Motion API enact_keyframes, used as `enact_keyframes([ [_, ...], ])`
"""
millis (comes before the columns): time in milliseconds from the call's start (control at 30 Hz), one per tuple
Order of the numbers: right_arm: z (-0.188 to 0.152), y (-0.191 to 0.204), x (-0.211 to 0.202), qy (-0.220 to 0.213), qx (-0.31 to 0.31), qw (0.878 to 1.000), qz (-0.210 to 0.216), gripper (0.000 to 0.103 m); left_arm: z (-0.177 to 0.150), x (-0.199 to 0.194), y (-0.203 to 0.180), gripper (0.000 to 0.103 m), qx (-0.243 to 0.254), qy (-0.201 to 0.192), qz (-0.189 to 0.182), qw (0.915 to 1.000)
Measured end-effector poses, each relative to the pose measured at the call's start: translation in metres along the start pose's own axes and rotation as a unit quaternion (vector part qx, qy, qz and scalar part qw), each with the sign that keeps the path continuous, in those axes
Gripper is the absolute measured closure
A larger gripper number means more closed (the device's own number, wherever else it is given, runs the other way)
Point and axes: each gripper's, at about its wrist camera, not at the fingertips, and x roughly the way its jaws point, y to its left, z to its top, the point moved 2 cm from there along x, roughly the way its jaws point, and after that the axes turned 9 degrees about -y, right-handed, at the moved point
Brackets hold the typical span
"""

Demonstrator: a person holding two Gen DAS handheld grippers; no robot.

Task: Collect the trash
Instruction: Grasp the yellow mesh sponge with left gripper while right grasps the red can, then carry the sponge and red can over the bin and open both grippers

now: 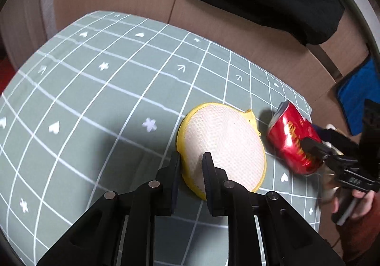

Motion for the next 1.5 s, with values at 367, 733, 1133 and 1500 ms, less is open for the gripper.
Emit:
enact_keyframes([
  [367,-0.003,0.009,-0.020,-0.026,-0.013,0.999,-0.028,0.047,0.002,0.009,-0.012,0.082,-0.013,-0.005,0.018,0.9997],
  [733,0.017,0.004,-0.109,-0.112,-0.016,0.990,-0.086,0.047,0.027,-0.066,-0.112,0.094,0.126,-0.167,0.046,0.9768],
  [1133,0.017,-0.018,-0.181,-0.177,0.012,0.979,-0.105,0.047,0.029,-0.104,-0.185,0.094,0.161,-0.212,0.017,0.9639],
  [1500,0.009,-0.060,-0.287,-0.237,0.014,0.948,-0.213,0.047,0.017,-0.104,-0.302,0.094,0.198,-0.216,-0.099,0.9512],
])
